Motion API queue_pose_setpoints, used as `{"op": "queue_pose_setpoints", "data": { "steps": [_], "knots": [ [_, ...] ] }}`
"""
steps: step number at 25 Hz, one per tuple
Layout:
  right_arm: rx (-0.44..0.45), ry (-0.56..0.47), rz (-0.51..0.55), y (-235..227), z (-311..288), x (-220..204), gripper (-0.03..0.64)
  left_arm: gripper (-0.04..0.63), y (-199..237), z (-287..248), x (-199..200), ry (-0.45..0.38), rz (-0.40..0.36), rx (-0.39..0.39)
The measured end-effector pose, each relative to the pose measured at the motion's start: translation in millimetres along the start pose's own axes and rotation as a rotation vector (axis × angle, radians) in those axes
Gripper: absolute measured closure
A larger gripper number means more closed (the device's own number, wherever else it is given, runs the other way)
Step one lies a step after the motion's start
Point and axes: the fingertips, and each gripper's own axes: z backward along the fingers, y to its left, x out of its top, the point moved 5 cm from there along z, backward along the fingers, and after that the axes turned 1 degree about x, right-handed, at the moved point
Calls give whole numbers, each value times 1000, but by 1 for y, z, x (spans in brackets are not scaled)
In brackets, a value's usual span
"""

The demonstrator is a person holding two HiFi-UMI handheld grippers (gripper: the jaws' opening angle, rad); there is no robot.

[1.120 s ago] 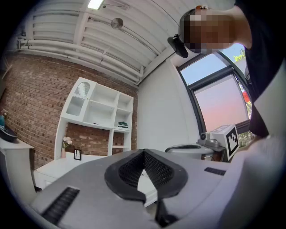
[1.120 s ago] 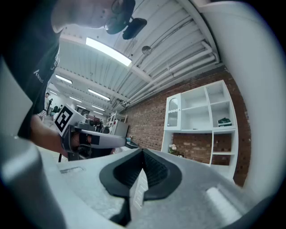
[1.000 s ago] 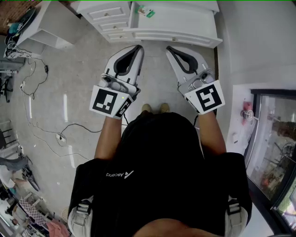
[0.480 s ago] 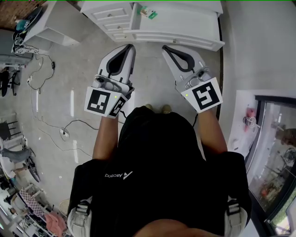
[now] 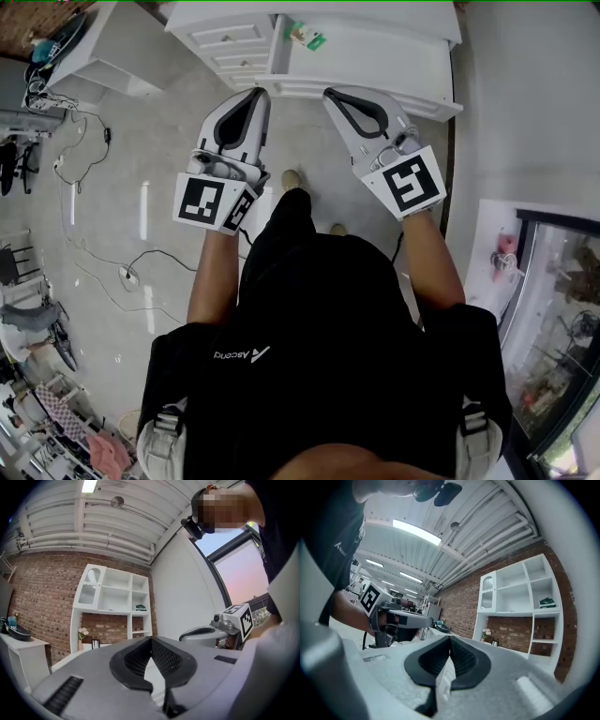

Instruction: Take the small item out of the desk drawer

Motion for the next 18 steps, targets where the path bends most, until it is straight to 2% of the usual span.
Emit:
{"op": "queue_pose_setpoints", "data": {
  "steps": [4, 9, 12, 15, 18],
  "knots": [
    [-8, 44, 0, -27, -51, -16, 614, 597, 43, -25, -11, 1, -24, -3],
    [-11, 101, 21, -67, -131, -40, 614, 597, 118, -68, -28, -7, -10, -25],
    [-17, 169, 28, -88, -177, -58, 603, 597, 162, -90, -36, -23, 6, -46],
    [-11, 251, 30, -105, -220, -81, 588, 597, 203, -108, -52, 17, 15, -65],
    [-12, 337, 24, -121, -254, -104, 560, 597, 234, -129, -59, 7, 52, -76]
  ]
}}
